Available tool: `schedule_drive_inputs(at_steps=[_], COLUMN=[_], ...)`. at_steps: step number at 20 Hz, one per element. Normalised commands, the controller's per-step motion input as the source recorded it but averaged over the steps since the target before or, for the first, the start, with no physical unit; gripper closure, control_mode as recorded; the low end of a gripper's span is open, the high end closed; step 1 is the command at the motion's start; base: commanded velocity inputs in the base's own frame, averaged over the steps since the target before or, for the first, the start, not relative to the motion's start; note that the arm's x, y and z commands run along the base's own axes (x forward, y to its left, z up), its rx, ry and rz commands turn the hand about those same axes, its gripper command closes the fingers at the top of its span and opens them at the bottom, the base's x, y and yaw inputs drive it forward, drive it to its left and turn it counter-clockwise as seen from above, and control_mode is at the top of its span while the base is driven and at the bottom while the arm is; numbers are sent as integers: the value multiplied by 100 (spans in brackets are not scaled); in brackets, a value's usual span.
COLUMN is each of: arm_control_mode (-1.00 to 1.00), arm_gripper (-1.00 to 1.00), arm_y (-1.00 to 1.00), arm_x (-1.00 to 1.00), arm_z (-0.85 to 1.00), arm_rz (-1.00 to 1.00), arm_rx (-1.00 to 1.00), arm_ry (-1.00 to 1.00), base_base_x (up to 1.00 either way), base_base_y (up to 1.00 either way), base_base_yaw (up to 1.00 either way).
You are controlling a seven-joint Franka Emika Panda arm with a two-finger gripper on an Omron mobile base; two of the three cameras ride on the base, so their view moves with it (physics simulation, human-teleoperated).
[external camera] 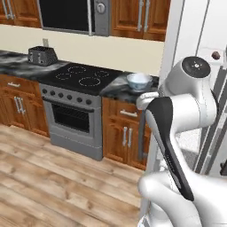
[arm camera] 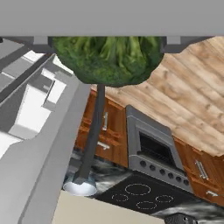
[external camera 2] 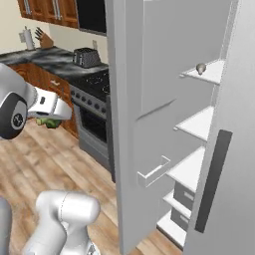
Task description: Take the broccoli, potato, and mushroom from the freezer and place them in the bowl on the counter.
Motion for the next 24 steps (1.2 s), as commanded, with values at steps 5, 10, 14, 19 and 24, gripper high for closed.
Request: schedule_drive_inputs(at_steps=[5, 10, 14, 19, 24], arm_control_mode=[100, 100, 100, 100, 100], arm_gripper=[100, 100, 100, 100, 100], arm_y=[0, 0, 0, 0, 0], arm_x=[0, 0, 0, 0, 0], arm_z=[0, 0, 0, 0, 0], arm_rz=[0, 0, 0, 0, 0], arm_rx=[0, 0, 0, 0, 0], arm_ry=[0, 0, 0, 0, 0], base_base_x=[0, 91, 100, 100, 100], base_base_y=[100, 82, 44, 28, 31], base_base_yaw=[48, 0, -20, -19, -11])
